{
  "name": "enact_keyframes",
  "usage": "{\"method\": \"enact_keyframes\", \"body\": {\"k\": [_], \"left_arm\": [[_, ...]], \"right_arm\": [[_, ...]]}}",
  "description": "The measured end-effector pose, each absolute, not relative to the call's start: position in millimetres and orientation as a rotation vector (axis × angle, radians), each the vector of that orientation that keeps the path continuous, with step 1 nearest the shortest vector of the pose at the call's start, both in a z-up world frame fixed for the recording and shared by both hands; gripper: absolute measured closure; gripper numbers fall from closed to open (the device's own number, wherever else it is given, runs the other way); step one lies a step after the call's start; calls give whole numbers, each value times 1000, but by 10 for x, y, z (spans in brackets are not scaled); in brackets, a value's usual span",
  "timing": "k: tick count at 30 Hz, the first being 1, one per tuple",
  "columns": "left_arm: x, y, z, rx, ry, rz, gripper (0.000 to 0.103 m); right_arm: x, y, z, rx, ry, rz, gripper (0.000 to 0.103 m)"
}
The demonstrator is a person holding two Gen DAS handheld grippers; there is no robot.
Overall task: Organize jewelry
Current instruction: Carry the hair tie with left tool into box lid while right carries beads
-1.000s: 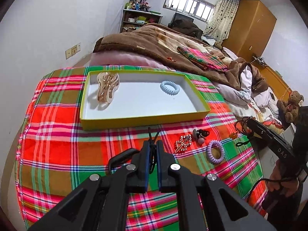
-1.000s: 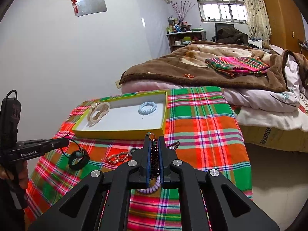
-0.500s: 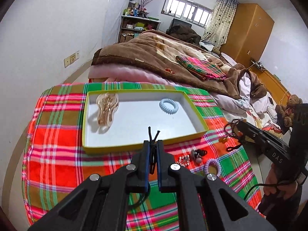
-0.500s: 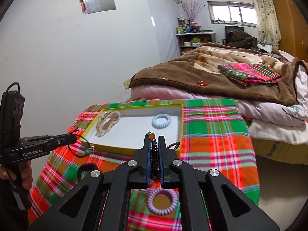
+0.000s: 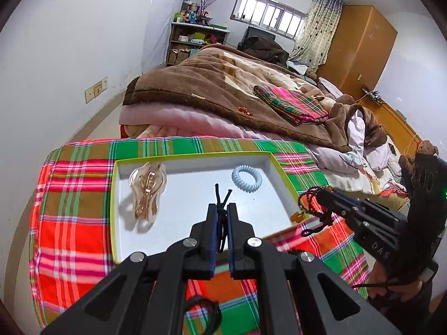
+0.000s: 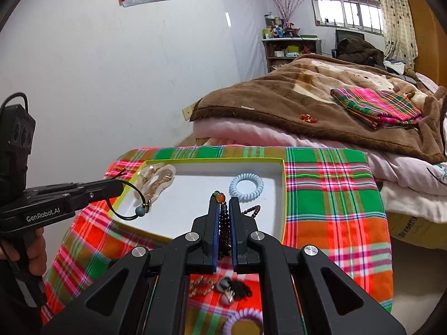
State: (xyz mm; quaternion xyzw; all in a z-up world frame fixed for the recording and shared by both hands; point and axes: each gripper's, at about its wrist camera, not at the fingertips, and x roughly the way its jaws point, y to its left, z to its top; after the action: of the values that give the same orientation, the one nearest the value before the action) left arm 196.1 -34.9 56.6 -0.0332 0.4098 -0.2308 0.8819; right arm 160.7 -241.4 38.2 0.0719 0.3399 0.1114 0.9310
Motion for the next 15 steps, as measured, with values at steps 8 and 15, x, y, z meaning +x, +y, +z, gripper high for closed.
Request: {"method": "enact_keyframes", "body": {"k": [8, 15], "left_arm": [[2275, -500, 397, -64, 902, -499, 96], [2528, -575, 203, -61, 951, -491, 96]], "right_arm": [[1965, -2422, 161, 167, 763, 222, 96], [2196, -2439, -8, 197, 825, 272, 96]]}}
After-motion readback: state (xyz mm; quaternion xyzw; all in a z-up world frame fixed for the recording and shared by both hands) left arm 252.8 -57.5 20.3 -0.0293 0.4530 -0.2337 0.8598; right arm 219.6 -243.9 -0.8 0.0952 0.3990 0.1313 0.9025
